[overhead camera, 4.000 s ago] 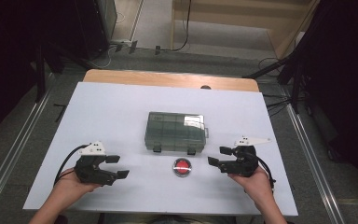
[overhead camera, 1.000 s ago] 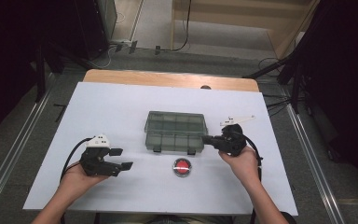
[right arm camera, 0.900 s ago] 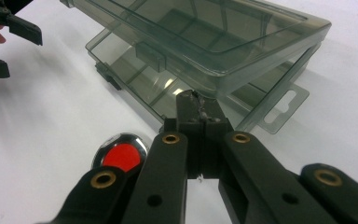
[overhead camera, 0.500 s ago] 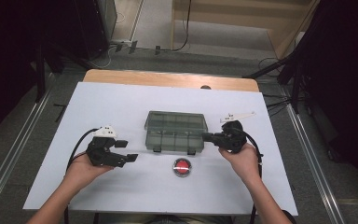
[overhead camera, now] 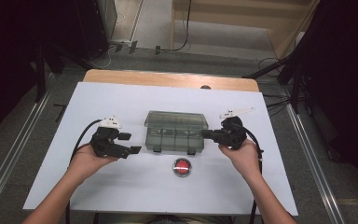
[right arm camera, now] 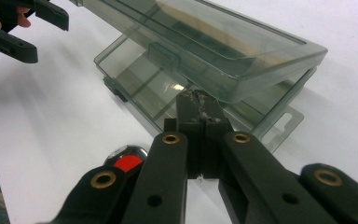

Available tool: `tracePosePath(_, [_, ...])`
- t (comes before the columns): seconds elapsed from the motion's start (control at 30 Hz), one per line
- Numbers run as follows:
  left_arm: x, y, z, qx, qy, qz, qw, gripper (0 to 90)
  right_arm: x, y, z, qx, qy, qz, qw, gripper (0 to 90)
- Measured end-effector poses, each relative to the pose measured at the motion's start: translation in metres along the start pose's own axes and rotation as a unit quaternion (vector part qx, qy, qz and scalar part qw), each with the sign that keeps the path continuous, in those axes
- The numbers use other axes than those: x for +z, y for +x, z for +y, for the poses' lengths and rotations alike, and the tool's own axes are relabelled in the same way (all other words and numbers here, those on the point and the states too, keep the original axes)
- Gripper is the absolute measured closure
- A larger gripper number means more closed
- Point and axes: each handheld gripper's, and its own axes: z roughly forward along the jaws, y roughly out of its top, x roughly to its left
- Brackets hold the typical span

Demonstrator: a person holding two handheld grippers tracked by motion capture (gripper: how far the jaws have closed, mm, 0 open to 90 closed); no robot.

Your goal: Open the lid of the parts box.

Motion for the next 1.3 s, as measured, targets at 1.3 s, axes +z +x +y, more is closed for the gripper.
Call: tracePosePath(1.3, [0.025,0.025,0.048,0.004,-0.017,0.011,0.9998,31.4,0.001,-0.005,0.031,0.016,0.006,0.006,0.9998,90.0])
